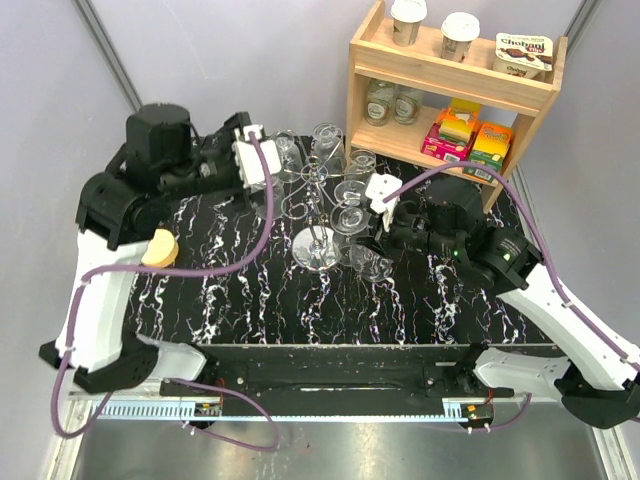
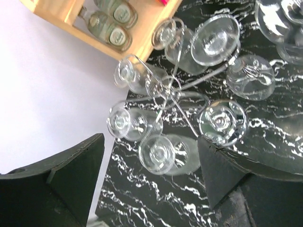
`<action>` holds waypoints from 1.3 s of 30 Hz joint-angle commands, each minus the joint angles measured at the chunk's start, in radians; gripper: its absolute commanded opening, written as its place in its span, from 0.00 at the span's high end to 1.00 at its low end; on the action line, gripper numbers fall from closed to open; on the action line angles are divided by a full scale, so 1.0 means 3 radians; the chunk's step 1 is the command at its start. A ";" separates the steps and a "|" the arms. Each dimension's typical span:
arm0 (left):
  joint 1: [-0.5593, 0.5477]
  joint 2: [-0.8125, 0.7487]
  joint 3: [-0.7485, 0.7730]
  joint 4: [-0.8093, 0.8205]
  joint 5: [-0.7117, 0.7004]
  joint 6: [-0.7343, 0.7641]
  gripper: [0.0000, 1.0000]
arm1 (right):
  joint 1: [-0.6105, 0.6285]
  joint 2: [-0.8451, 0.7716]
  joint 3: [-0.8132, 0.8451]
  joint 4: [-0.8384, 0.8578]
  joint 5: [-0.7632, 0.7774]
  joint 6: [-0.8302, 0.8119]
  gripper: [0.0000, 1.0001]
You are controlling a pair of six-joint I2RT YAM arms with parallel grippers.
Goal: Place the wine glass upside down on the wine glass rack
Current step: Adjust the wine rack at the center of the board.
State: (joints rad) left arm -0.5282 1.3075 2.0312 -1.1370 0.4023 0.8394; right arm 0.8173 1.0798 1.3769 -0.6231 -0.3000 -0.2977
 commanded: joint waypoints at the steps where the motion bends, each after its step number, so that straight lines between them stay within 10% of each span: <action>1: 0.0068 0.0600 0.0607 -0.0234 0.0392 -0.0159 0.16 | -0.0020 -0.0153 0.0217 -0.0014 -0.0094 -0.0148 1.00; 17: 0.0232 0.1547 0.1017 0.0021 0.1006 -0.0436 0.19 | -0.0025 -0.0311 0.0063 -0.0070 -0.0089 -0.0230 1.00; 39: 0.0242 0.1353 0.0378 0.0471 0.1011 -0.0753 0.78 | -0.0076 -0.0317 0.0048 -0.0050 -0.0048 -0.0209 1.00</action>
State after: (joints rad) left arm -0.4583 1.7790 2.1635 -1.0489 0.6876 0.6411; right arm 0.8040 1.0077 1.3800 -0.7021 -0.3077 -0.3561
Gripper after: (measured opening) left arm 0.243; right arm 0.179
